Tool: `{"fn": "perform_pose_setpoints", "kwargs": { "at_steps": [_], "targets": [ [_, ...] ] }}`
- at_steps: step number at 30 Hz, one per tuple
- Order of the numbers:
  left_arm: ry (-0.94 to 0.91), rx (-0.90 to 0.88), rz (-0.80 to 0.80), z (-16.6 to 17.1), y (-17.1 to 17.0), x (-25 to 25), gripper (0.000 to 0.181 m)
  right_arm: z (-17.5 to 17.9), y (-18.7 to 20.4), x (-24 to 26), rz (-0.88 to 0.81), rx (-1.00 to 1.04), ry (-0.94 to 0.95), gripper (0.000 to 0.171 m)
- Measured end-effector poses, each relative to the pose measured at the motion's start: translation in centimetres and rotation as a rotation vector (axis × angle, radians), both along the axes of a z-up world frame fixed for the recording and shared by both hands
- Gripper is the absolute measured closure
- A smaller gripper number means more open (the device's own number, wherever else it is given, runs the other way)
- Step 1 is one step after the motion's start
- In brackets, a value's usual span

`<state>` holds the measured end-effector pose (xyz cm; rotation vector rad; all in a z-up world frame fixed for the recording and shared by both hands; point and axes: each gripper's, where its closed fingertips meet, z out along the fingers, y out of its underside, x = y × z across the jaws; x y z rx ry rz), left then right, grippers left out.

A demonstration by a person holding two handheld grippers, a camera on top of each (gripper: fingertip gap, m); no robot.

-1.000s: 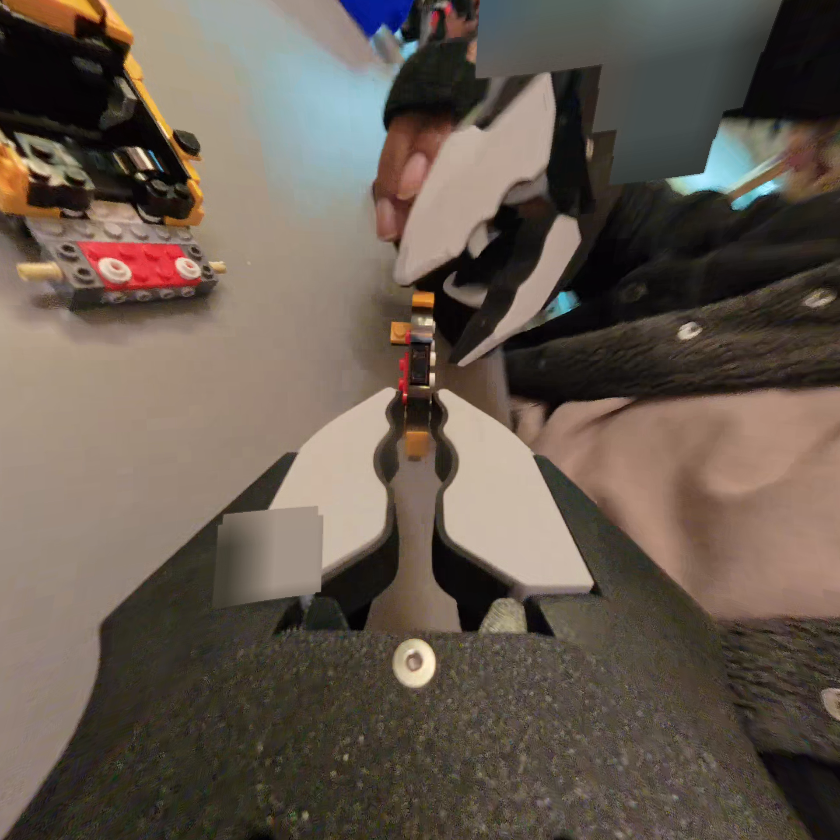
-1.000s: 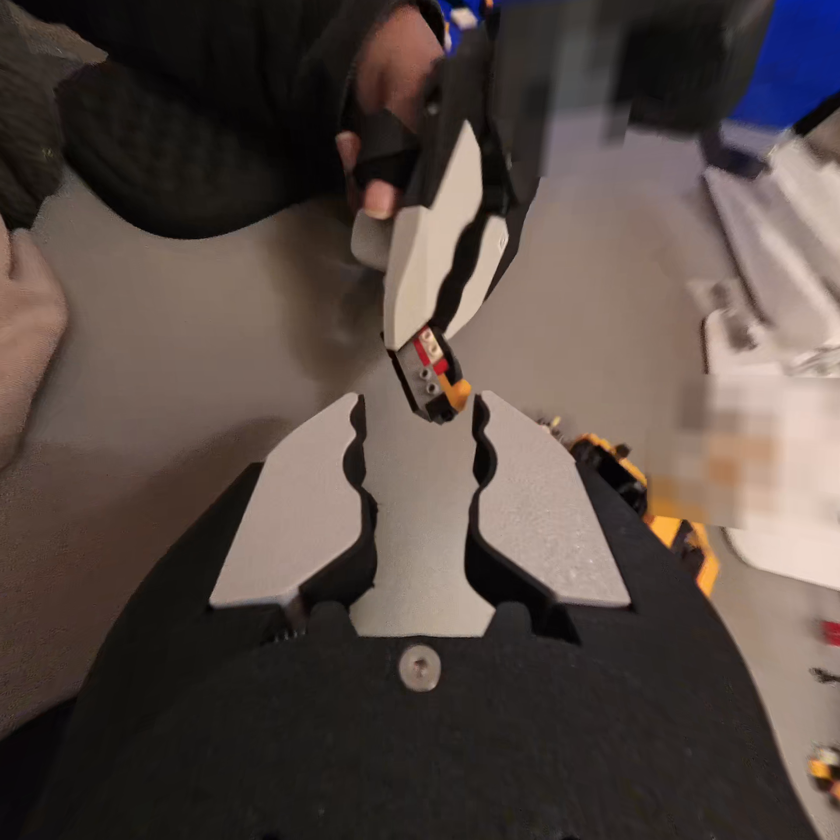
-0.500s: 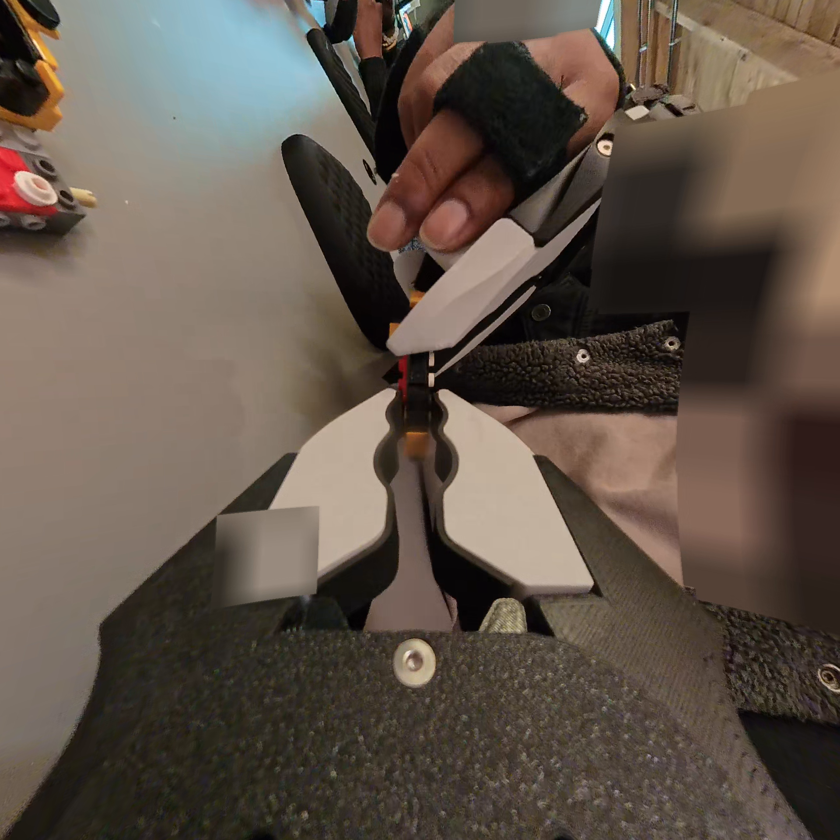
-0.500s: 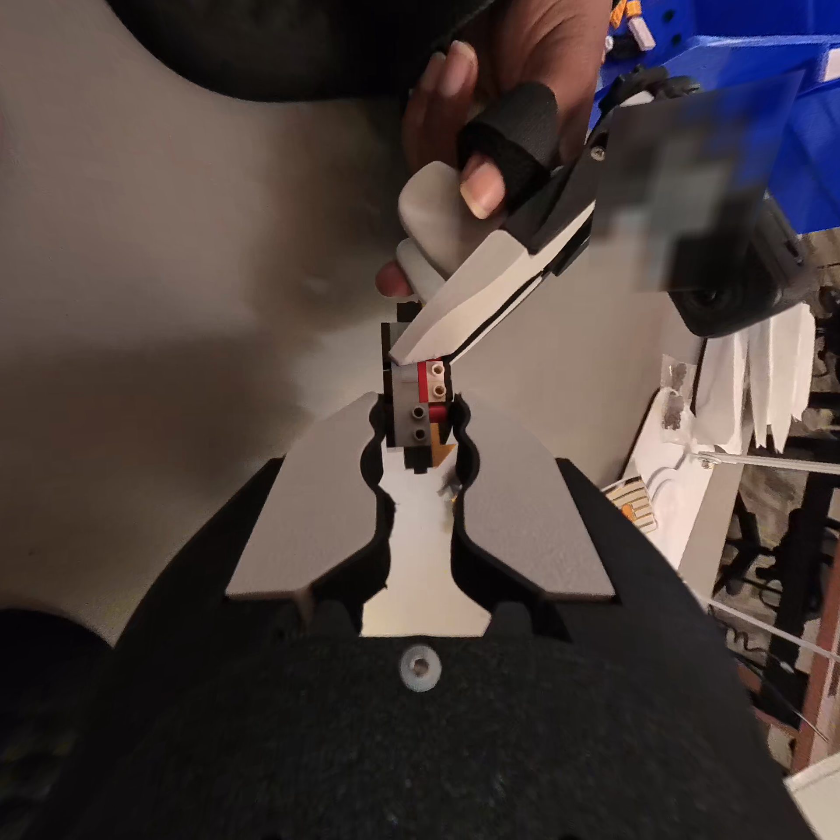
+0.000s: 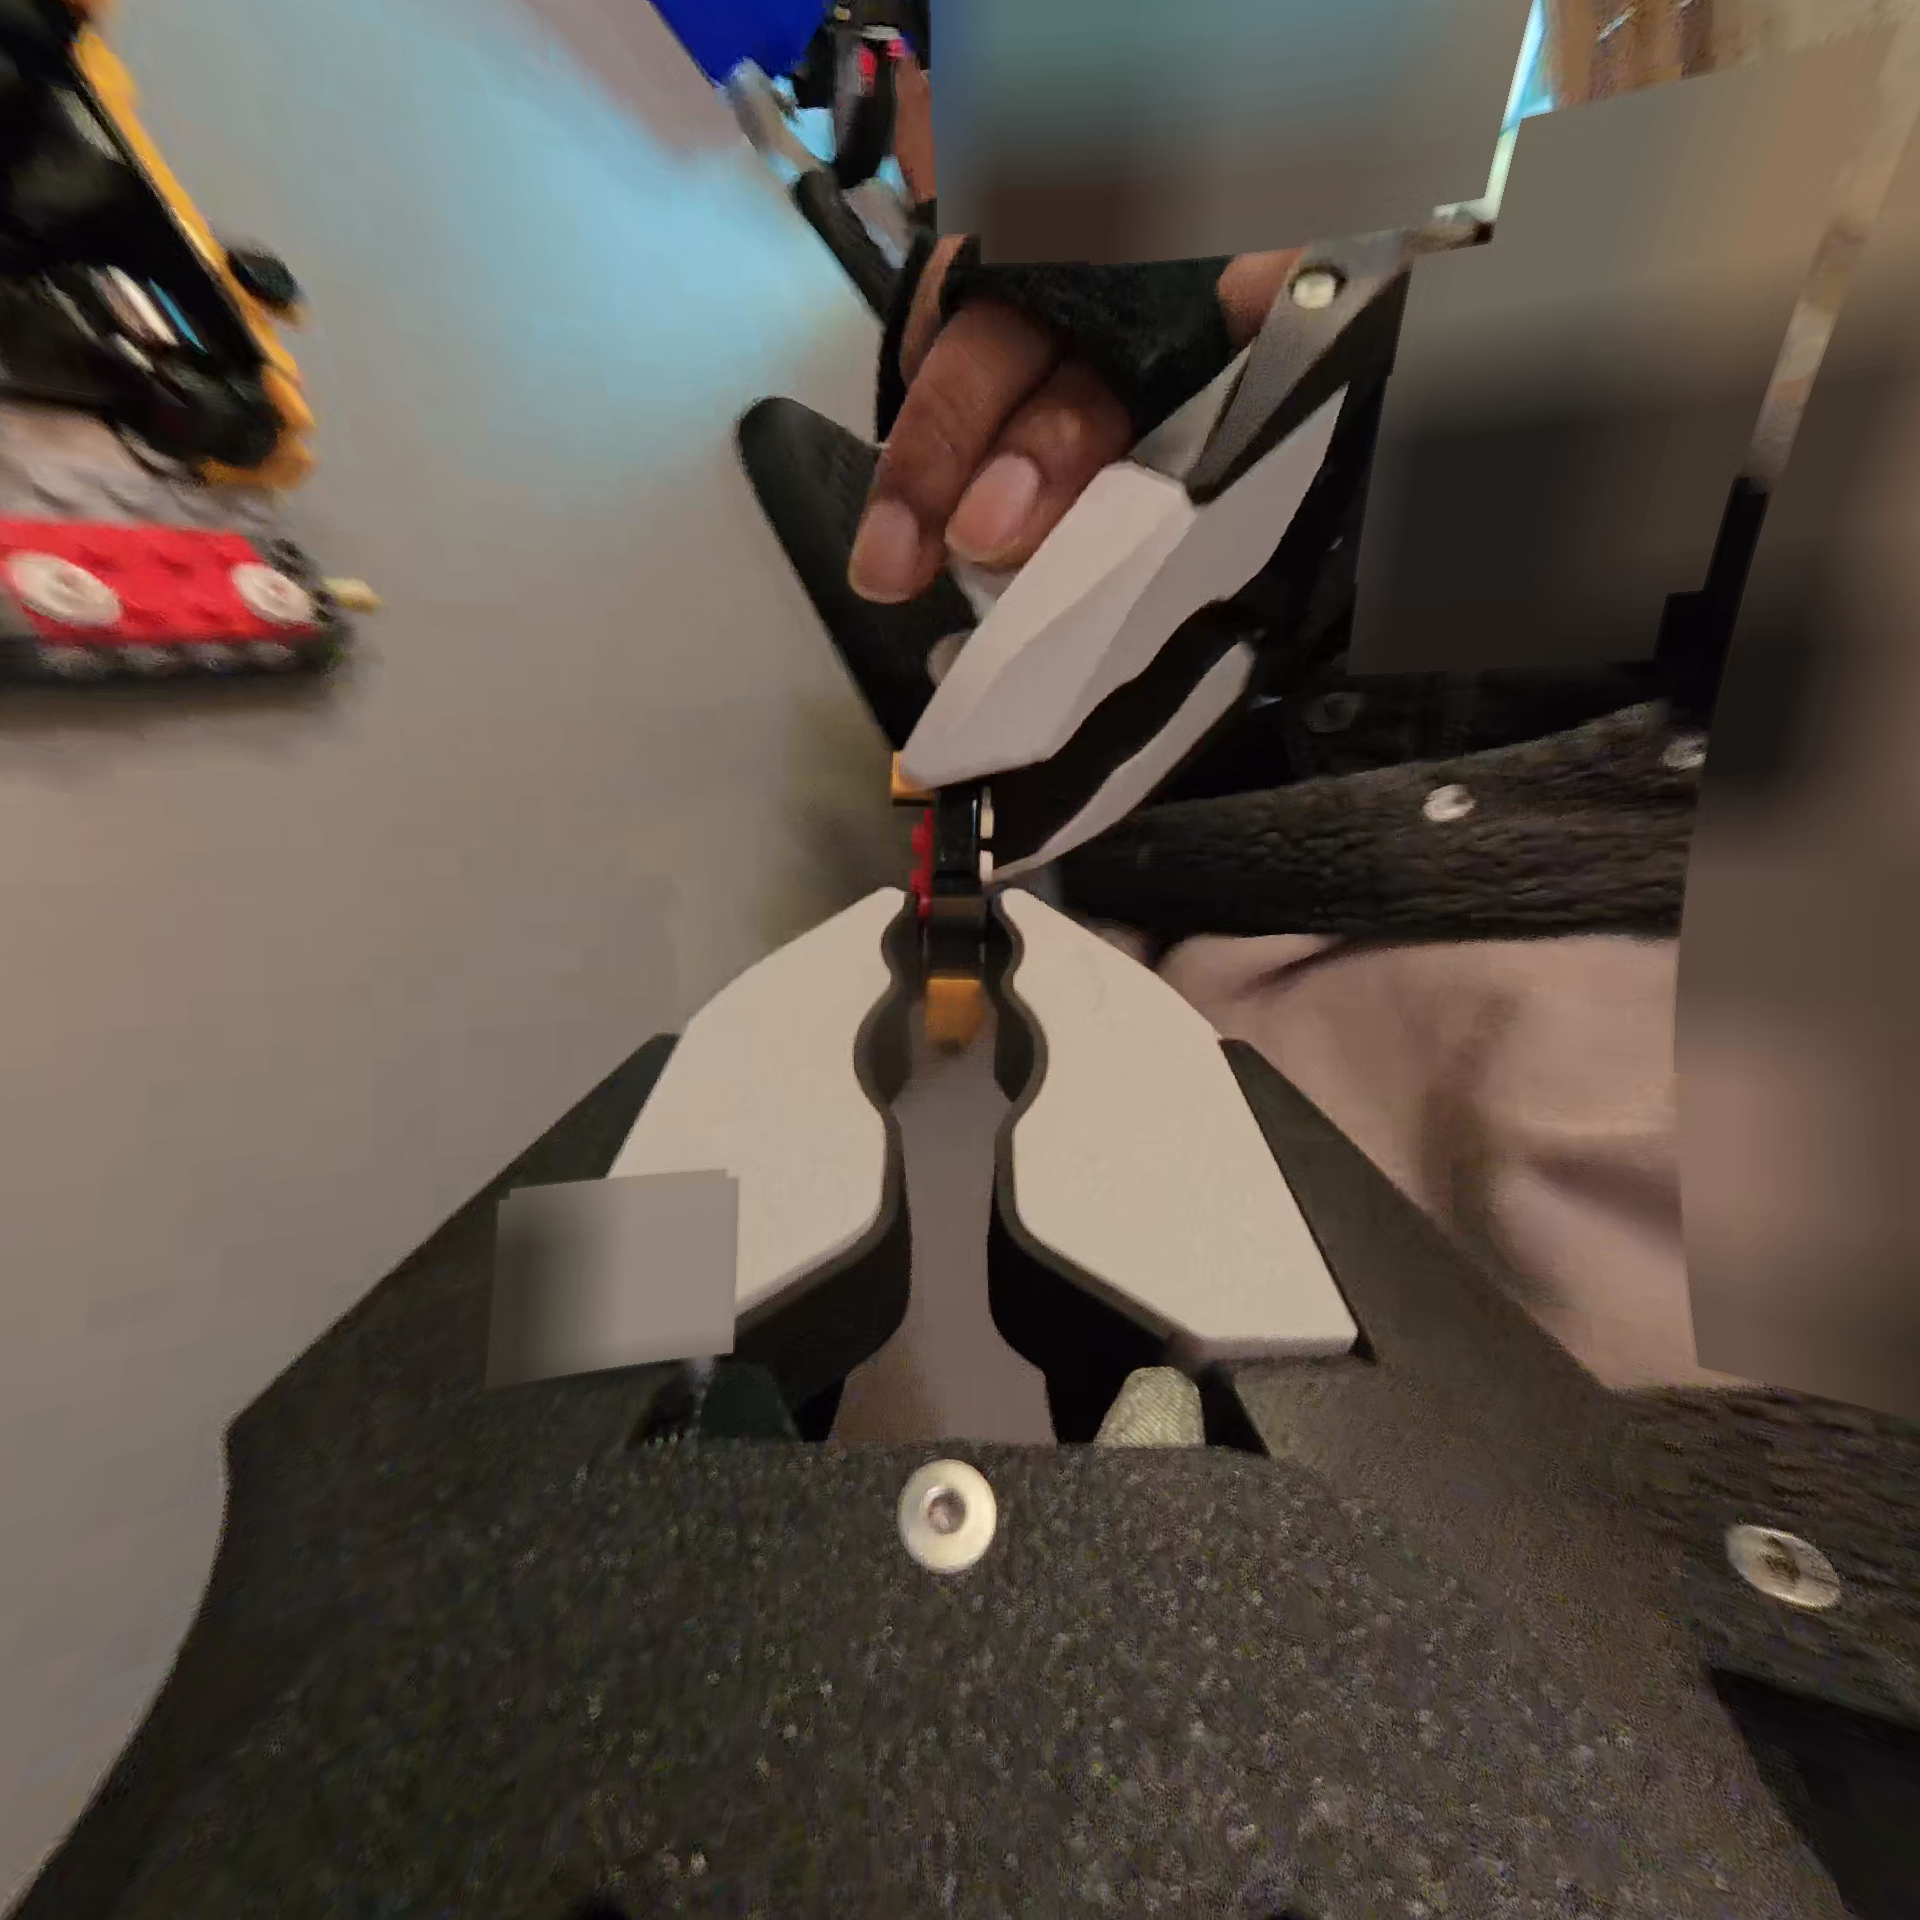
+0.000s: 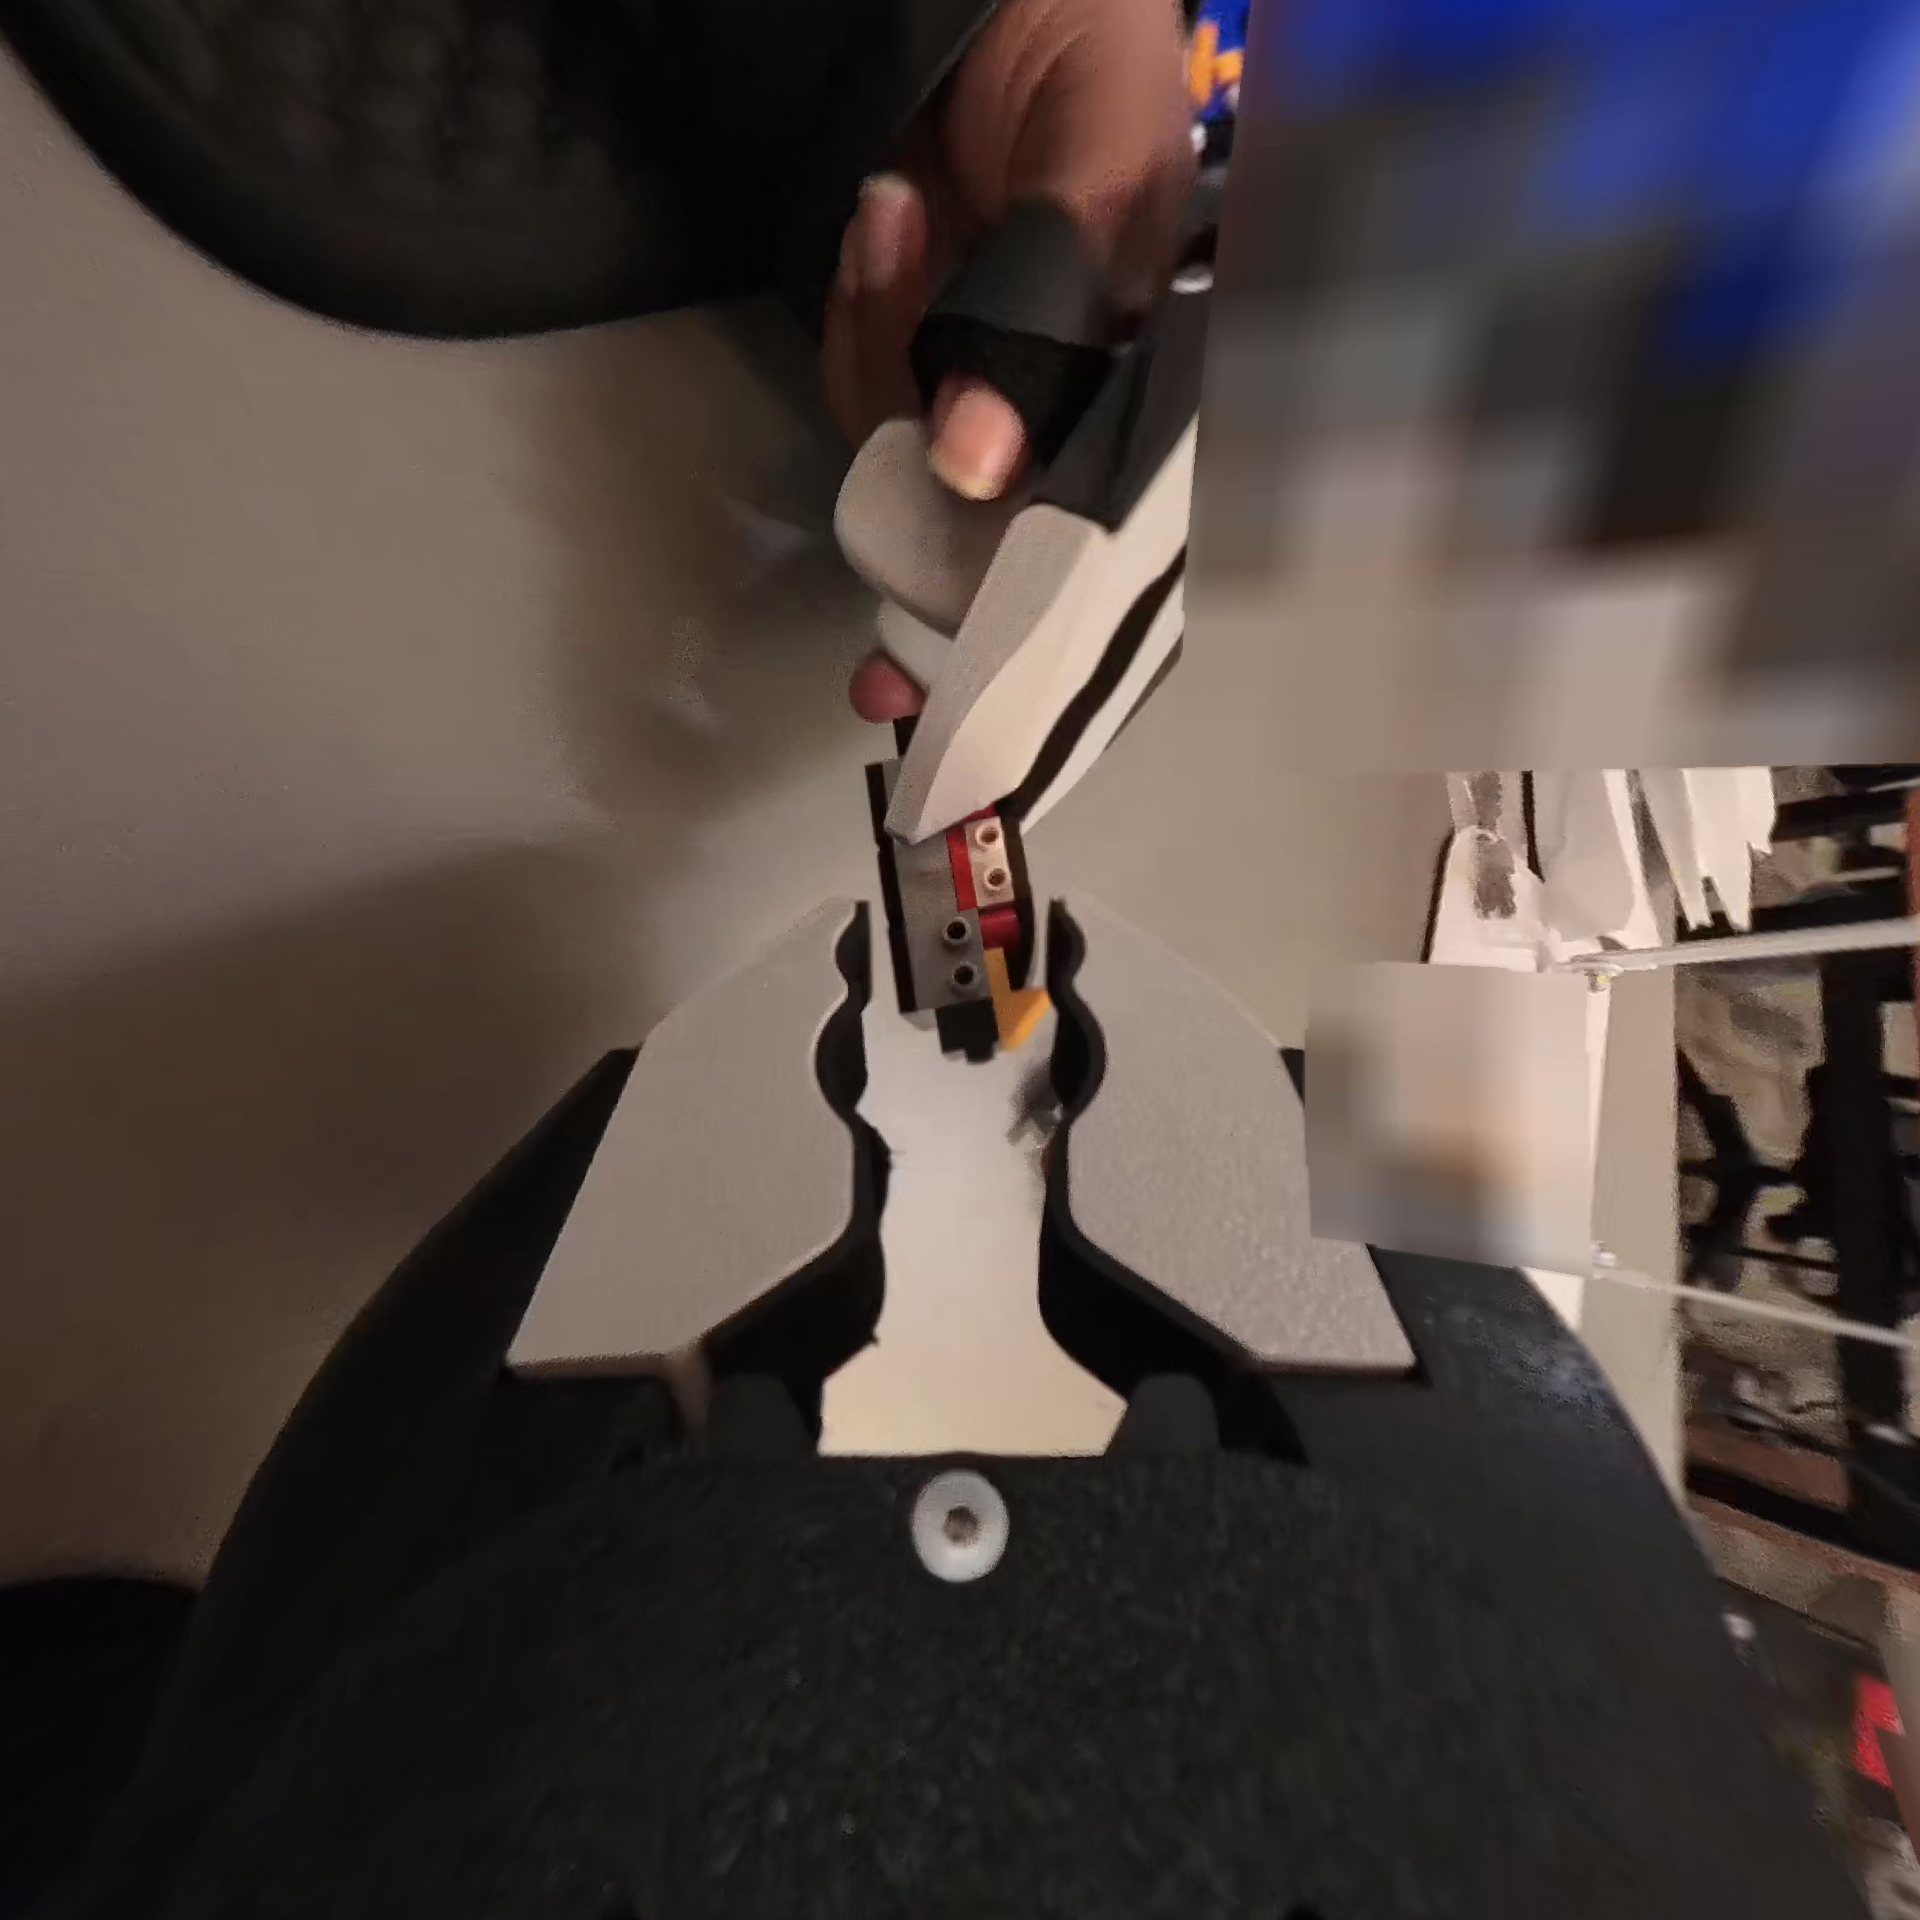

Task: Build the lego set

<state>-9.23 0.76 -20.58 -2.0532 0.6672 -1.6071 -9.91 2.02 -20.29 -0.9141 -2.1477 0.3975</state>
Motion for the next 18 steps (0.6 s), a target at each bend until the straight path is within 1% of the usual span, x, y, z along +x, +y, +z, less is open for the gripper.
{"fn": "perform_pose_setpoints", "kwargs": {
  "at_steps": [1, 4, 5, 7, 9, 12, 15, 18],
  "targets": [
    [0.071, 0.082, 0.025, -0.4, 0.4, -0.3, 0.171, 0.3, 0.1, 0.2, -0.023, -0.055, 0.033, 0.136],
    [0.313, 0.367, 0.082, -1.9, 1.7, -1.0, 0.171, 0.7, 1.2, 1.1, -0.125, -0.225, 0.115, 0.135],
    [0.387, 0.451, 0.083, -2.4, 2.0, -1.1, 0.170, 0.5, 1.7, 1.5, -0.157, -0.253, 0.137, 0.135],
    [0.496, 0.564, 0.056, -3.3, 2.0, -0.8, 0.171, -0.3, 2.4, 2.1, -0.208, -0.288, 0.153, 0.135],
    [0.554, 0.621, 0.020, -4.2, 1.8, -0.2, 0.170, -1.9, 2.9, 2.5, -0.246, -0.288, 0.122, 0.135],
    [0.588, 0.654, -0.029, -5.2, 1.4, 0.8, 0.170, -3.7, 2.3, 2.4, -0.222, -0.310, 0.088, 0.136],
    [0.620, 0.686, -0.054, -5.9, 1.3, 1.1, 0.171, -4.8, 1.8, 2.2, -0.193, -0.306, 0.046, 0.135],
    [0.632, 0.701, -0.062, -6.2, 1.4, 1.3, 0.170, -5.1, 1.6, 2.3, -0.180, -0.327, 0.036, 0.138]
  ]
}}
